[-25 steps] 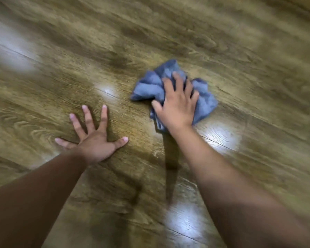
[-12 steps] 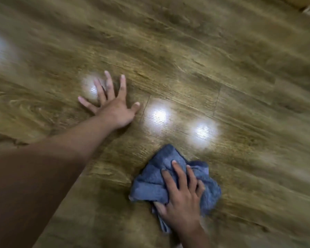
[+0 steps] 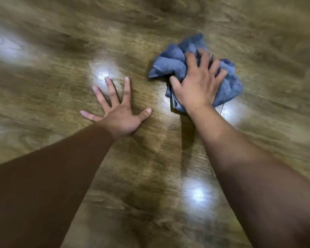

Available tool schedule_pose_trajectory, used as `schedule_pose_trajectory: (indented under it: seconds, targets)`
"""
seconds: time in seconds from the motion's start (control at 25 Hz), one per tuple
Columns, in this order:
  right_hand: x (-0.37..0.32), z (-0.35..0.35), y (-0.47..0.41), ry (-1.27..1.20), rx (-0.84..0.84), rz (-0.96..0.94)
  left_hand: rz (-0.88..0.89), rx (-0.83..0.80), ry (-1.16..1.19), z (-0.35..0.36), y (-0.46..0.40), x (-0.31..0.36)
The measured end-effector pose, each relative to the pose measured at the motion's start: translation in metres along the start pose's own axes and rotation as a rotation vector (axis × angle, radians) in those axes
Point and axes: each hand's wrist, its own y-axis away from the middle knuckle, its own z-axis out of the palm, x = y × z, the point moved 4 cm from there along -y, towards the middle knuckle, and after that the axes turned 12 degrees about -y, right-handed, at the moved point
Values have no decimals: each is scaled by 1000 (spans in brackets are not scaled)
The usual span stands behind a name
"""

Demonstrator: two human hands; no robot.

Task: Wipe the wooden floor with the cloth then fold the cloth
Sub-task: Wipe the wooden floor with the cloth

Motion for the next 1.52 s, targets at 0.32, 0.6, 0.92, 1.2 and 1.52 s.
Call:
schedule_pose_trajectory:
  seconds: [0.32,0.6,0.92,1.2,1.52]
  targets:
    - [-7,4,-40,4,-5,-47,-13,17,10,1,-1,-1]
    - [6,-22,167,-53,-84,77,-29,4,-10,0,-3,-2]
    - [81,-56,314,4,-151,-191,377,281,-261,36,32,73]
    - [215,-80,141,30,73,198,428,224,-204,13,1,234]
    - [359,-96,-60,80,212,314,275,14,-188,-48,-70,358]
